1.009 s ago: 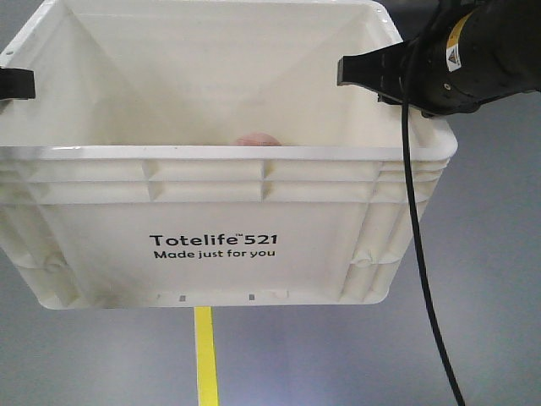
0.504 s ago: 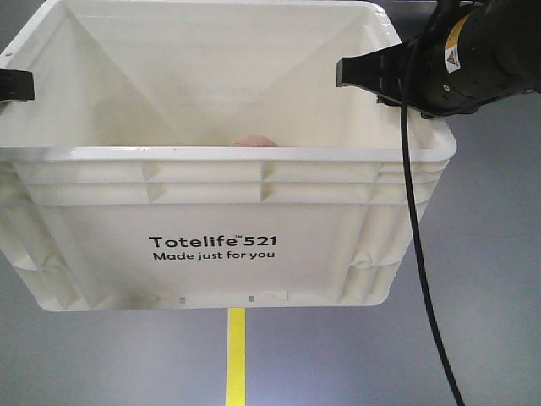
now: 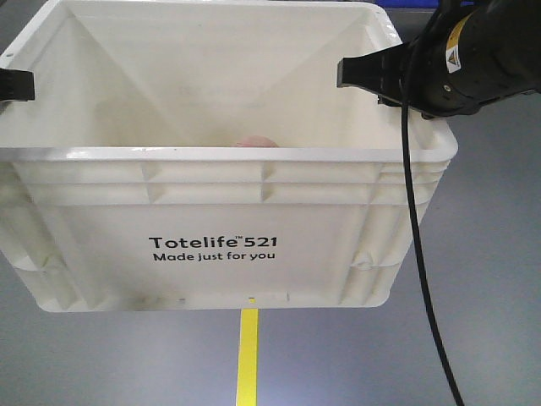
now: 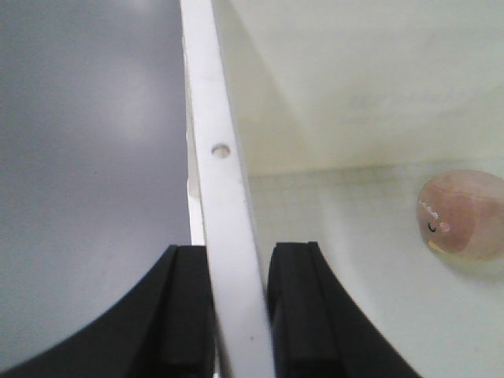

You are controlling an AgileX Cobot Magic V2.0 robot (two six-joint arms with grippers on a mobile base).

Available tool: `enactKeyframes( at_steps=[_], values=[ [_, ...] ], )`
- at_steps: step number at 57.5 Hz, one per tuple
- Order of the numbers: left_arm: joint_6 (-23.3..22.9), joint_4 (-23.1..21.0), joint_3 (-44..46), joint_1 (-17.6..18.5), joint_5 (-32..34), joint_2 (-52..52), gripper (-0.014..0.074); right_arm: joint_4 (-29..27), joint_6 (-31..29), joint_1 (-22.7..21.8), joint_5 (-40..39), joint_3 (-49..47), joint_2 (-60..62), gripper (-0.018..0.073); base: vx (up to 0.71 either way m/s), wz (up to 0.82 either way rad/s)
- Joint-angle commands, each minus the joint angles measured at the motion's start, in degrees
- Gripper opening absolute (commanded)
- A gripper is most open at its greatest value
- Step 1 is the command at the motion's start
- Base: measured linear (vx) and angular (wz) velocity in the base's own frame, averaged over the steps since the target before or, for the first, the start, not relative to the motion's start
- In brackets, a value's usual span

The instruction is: Place moving items into box and shelve

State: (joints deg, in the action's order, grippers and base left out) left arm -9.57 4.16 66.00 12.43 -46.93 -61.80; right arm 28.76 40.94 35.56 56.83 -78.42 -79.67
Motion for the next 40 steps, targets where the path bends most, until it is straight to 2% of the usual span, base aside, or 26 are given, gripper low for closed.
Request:
enactKeyframes(
  at_steps=[1, 40],
  values=[
    [1.70, -0.97, 2.54, 0.51, 8.81, 1.91, 0.0130, 5.89, -0.31, -0.05, -6.66, -2.64, 2.24, 0.0127, 0.25, 0.06],
    [1.70, -0.97, 2.54, 0.51, 8.54, 1.91, 0.0130, 5.89, -0.31, -0.05, -6.46, -2.64, 2.24, 0.0127, 0.33, 0.05]
  ],
)
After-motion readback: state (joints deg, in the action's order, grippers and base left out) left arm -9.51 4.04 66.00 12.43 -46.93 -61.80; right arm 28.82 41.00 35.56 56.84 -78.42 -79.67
